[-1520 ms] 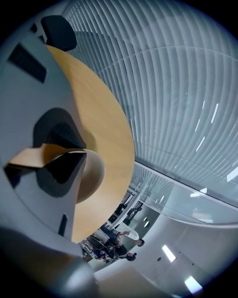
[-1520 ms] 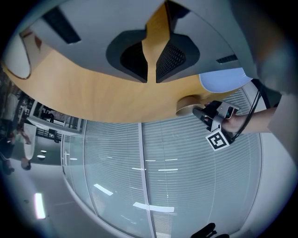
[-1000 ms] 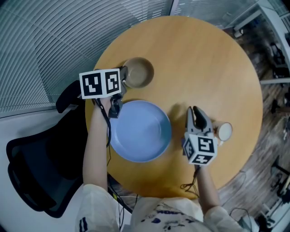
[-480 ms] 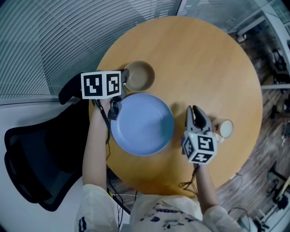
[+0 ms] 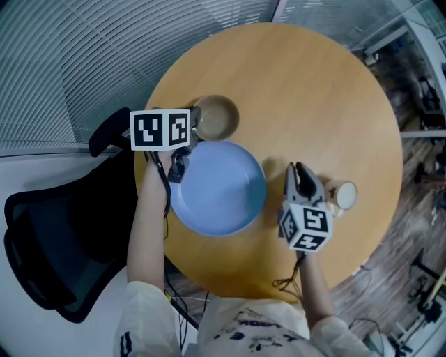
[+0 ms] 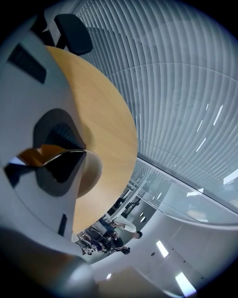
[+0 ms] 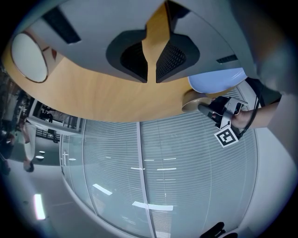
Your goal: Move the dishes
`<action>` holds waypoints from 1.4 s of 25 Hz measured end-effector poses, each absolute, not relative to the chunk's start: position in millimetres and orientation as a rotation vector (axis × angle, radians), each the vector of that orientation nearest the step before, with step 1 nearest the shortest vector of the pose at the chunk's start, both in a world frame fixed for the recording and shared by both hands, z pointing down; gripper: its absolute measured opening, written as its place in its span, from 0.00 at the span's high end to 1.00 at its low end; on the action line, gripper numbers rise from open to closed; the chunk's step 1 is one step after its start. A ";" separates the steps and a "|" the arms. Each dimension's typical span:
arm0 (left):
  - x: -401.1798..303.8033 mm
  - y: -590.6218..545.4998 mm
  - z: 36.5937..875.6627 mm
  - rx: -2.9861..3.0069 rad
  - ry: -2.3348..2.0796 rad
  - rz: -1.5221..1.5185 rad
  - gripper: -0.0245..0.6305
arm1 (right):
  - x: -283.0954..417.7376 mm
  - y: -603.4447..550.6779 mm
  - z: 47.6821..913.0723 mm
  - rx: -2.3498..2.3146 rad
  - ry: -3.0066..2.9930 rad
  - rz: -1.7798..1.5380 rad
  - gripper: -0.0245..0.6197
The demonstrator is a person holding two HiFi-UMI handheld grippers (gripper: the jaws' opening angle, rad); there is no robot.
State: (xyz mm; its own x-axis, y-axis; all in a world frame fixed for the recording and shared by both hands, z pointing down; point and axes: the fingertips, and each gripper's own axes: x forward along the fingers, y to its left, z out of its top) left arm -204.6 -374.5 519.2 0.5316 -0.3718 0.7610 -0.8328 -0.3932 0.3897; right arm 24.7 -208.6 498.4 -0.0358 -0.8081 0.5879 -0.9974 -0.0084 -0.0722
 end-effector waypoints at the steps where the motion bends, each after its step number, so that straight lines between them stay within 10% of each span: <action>1: -204.0 -374.6 519.1 1.982 -0.981 0.744 0.93 | 25.8 -207.9 497.6 1.873 -1.897 0.686 0.87; 24: -225.6 -369.7 430.5 2.100 -1.133 0.475 0.83 | 22.5 -199.1 465.3 1.928 -1.928 0.648 0.87; 35: -168.6 -291.7 339.8 2.360 -1.082 0.320 0.96 | 36.0 -161.6 415.2 2.071 -1.903 0.540 0.87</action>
